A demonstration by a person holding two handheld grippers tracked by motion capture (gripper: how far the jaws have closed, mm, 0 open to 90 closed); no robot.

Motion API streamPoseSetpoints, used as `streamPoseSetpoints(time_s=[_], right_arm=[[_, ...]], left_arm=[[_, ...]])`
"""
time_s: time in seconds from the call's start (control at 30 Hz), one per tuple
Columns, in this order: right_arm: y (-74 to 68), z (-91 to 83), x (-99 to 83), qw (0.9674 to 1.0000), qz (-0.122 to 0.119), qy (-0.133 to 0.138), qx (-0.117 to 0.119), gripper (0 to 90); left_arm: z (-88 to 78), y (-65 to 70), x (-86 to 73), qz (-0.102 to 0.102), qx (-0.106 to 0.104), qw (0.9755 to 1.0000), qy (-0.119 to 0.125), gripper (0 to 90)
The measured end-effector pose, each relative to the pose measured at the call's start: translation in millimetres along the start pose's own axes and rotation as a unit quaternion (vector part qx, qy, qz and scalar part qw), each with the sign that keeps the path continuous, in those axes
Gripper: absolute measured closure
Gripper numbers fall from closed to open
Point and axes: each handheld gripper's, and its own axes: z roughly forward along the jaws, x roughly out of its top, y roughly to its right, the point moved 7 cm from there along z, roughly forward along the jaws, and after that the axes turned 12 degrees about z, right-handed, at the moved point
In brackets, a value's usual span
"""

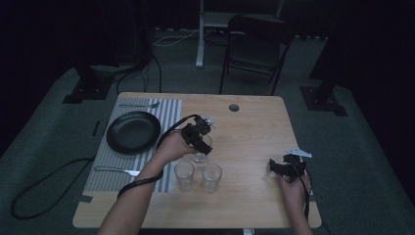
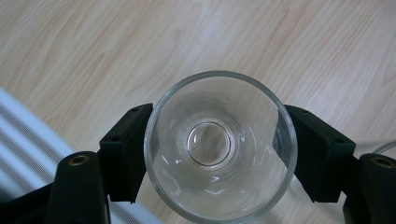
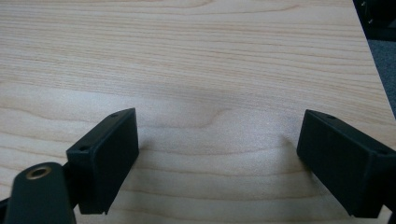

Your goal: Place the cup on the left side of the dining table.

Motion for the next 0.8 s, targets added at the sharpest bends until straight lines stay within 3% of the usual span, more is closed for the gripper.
streamPoseSetpoints(time_s=[0.6,0.8], right_arm=[[-0.2,-0.1,-0.1,1.0,0.001,0.0,0.0,12.3],[-0.1,0.0,0.0,1.0,0.0,0.0,0.0,12.3]], left_arm=[[-31.5,-29.0,-56.8,-0.056,0.031,0.9979,-0.006,29.3],[-35.7,-32.8,-74.6,-0.064,0.036,0.9971,-0.018,29.3]])
